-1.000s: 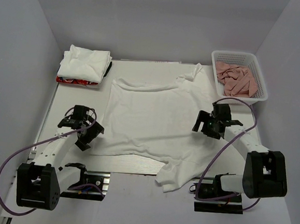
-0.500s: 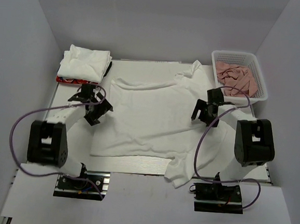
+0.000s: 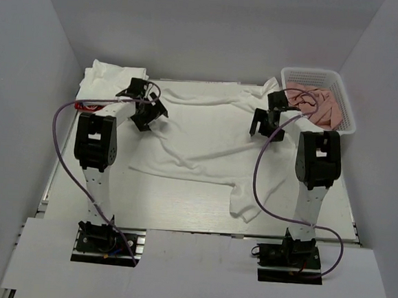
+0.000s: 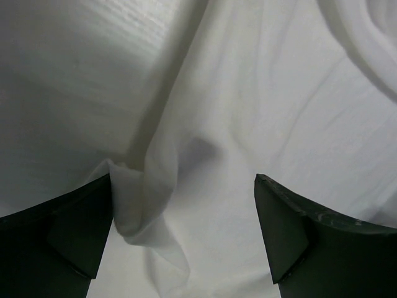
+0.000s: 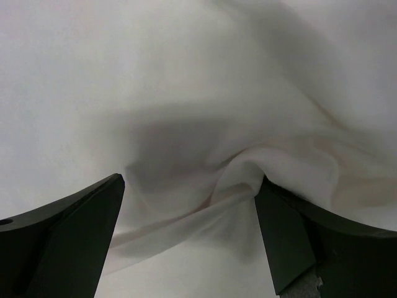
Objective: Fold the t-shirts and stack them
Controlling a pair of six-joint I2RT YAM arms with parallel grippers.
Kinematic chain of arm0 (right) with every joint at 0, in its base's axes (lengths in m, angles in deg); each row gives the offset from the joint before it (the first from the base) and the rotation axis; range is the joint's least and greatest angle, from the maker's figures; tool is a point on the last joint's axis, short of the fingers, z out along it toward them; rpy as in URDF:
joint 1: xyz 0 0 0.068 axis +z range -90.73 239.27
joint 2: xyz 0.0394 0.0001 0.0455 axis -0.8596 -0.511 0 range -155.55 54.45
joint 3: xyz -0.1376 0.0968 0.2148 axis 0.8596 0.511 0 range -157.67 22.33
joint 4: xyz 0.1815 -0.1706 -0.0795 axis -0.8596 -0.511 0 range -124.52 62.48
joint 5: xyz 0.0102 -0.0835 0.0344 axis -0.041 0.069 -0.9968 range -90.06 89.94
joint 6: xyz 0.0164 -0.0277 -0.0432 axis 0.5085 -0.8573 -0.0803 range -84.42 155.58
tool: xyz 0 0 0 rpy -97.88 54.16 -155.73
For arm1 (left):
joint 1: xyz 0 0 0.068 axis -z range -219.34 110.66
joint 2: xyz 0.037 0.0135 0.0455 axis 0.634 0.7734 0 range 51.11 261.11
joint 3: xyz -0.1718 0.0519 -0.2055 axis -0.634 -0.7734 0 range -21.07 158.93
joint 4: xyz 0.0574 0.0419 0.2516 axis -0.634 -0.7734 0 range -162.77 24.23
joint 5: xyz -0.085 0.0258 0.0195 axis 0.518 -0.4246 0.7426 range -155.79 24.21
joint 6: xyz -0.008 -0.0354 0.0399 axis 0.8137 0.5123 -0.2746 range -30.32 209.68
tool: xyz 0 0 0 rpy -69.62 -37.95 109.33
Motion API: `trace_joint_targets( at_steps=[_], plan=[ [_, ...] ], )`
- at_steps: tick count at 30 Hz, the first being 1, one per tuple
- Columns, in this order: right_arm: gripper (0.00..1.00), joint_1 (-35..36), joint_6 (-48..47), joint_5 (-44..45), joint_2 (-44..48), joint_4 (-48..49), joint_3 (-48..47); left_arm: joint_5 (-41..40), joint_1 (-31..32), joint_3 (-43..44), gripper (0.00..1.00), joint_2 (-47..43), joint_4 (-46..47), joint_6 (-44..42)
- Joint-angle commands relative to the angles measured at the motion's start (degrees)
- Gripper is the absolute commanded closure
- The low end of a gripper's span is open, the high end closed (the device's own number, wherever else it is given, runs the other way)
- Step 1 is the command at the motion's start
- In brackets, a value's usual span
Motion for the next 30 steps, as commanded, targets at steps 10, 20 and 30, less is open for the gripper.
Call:
trace_joint_targets(
  at_steps=[10, 20, 30],
  plan=[
    [0.1, 6.49, -10.29, -7.74, 20.61, 5.51, 11.74, -8.93, 0.53, -14.53, 0.0, -23.63, -3.48, -4.39],
    [0.1, 20.81, 7.18, 0.79, 52.78, -11.24, 39.78, -12.8, 0.53, -34.66, 0.0, -45.26, -6.83, -2.81],
    [0.1, 33.21, 19.67, -3.61, 62.03, -21.47, 52.46, -12.97, 0.0, -45.56, 0.0, -52.47, -8.06, 0.35]
  ],
)
